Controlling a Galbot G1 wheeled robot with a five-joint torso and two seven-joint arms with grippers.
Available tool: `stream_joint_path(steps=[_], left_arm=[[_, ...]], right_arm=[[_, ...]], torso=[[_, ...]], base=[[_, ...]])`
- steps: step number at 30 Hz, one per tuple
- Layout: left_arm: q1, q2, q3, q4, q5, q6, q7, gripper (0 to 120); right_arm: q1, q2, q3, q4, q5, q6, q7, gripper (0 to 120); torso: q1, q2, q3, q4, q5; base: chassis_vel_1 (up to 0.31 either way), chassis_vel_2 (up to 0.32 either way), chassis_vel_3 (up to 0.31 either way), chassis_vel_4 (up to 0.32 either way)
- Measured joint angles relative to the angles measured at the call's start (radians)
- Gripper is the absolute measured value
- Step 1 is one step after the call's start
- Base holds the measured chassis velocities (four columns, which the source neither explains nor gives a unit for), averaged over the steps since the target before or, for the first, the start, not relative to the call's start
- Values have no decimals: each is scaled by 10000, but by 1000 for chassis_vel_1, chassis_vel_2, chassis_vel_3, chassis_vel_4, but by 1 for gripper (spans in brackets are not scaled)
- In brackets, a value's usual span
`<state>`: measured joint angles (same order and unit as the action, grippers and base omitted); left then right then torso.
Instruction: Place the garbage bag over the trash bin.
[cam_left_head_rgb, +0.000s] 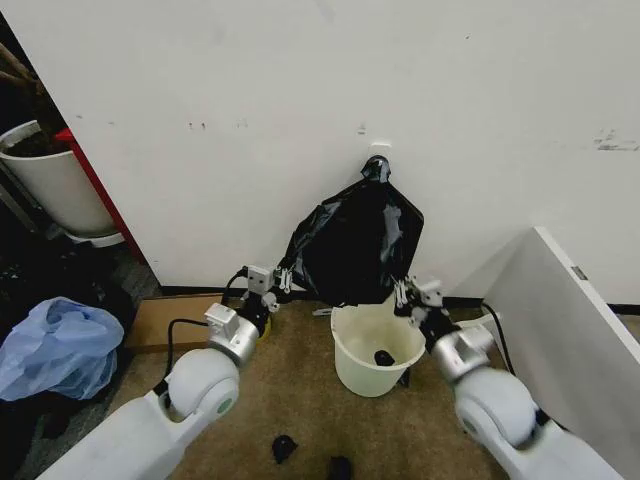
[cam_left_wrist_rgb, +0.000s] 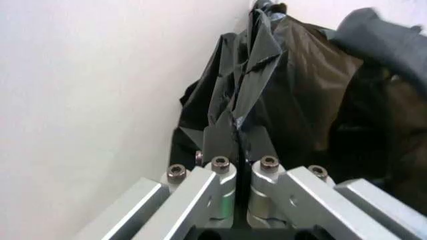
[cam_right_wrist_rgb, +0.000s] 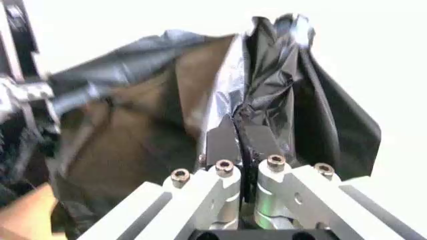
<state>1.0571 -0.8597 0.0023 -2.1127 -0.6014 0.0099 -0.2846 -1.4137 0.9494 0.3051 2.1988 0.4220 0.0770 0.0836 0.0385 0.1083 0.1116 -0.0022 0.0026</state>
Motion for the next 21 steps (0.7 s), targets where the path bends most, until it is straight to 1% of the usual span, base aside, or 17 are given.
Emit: stream_joint_path(steps=[1,4,8,12,19,21], left_arm=[[0,0,0,0,0,0,0,0],[215,2,-45,-267,30,0,-11,0],[553,77,-47,-568,142,7,25,0],[651,60,-15,-621,262,-20,86,0],[605,-64,67,-619,360,8,127,0],[591,-94,88,-534,362,21,128,0]], right_arm=[[0,0,0,0,0,0,0,0],[-726,221,844,353,143,354,-397,0],[-1634,297,1698,695,463,599,-731,0],[-1808,360,1853,709,476,779,-779,0],[-2047,390,1878,823,449,771,-880,0],[-2112,427,1951,799,462,737,-879,0]], torso=[[0,0,0,0,0],[0,0,0,3,0],[0,1,-1,0,0],[0,0,0,3,0],[0,1,0,2,0],[0,0,2,5,1]], base=[[0,0,0,0],[0,0,0,0],[0,0,0,0],[0,0,0,0],[0,0,0,0],[0,0,0,0]])
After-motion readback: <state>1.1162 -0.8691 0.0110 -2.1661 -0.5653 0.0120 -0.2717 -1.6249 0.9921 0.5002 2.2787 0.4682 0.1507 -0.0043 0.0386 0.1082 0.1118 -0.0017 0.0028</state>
